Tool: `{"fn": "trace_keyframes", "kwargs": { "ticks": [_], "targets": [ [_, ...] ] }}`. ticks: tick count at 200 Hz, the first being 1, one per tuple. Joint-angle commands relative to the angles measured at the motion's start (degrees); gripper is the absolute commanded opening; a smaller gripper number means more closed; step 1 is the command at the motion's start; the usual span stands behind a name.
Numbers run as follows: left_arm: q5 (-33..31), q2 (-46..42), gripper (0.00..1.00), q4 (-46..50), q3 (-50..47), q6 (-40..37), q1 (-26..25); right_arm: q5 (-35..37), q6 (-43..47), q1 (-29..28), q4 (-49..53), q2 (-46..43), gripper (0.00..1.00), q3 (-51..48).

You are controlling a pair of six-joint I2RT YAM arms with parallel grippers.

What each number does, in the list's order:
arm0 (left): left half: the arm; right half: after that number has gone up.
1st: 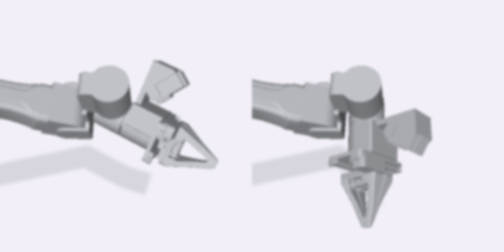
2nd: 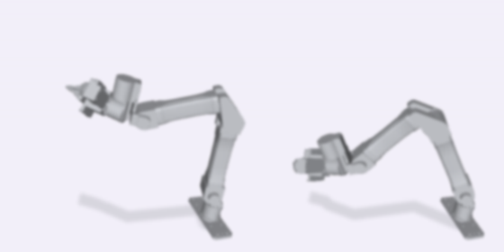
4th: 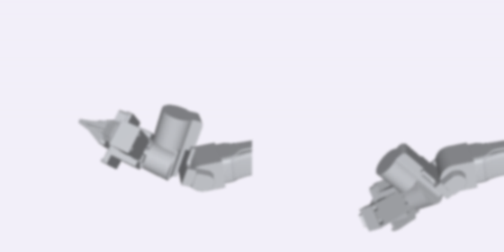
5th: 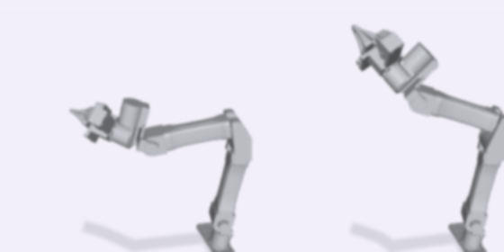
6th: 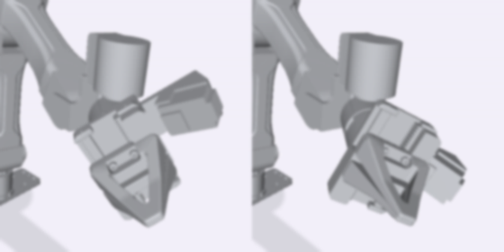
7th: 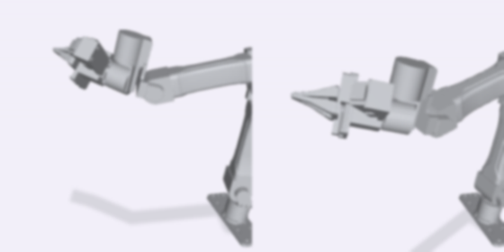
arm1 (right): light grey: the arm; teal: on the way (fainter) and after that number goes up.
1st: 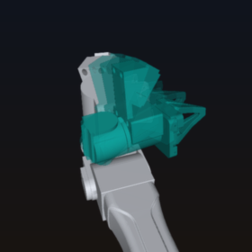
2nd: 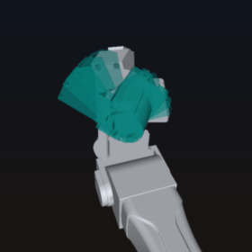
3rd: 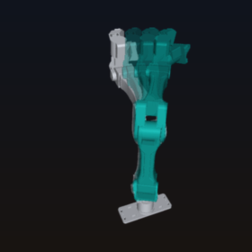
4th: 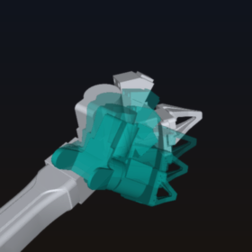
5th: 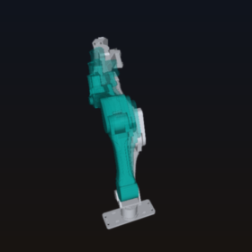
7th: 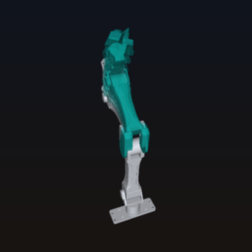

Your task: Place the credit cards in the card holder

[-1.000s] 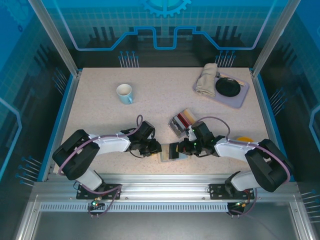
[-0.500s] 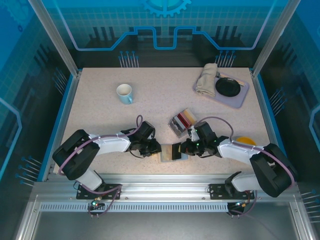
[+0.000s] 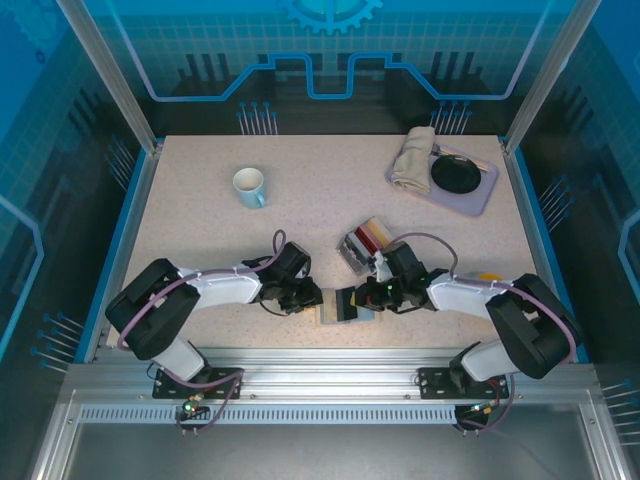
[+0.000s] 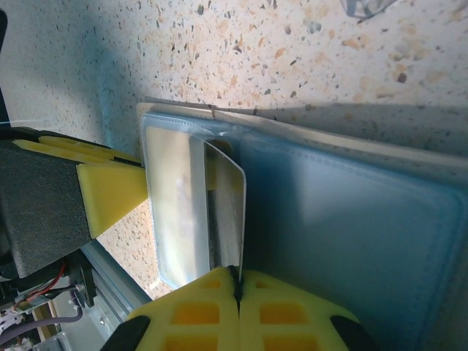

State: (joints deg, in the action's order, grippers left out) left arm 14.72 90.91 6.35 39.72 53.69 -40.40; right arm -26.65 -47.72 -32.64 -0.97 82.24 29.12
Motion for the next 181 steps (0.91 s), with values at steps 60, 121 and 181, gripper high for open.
{"fn": "trace_keyframes", "kwargs": {
  "ticks": [60,121,181],
  "targets": [
    [0.1,1.3,0.21,0.0,1.1,-0.1,-1.0,-0.3,-2.9,-5.5,-0.5,5.7,0.11,4.8],
    [-0.5,0.2,0.21,0.9,0.7,-0.2,-1.0,5.5,-2.9,-6.8,6.3,2.8,0.25,7.3],
    [-0.2,0.2,0.21,0.6,0.8,-0.2,-1.0,5.5,-2.0,-6.6,10.5,2.9,0.24,7.1]
  ]
}}
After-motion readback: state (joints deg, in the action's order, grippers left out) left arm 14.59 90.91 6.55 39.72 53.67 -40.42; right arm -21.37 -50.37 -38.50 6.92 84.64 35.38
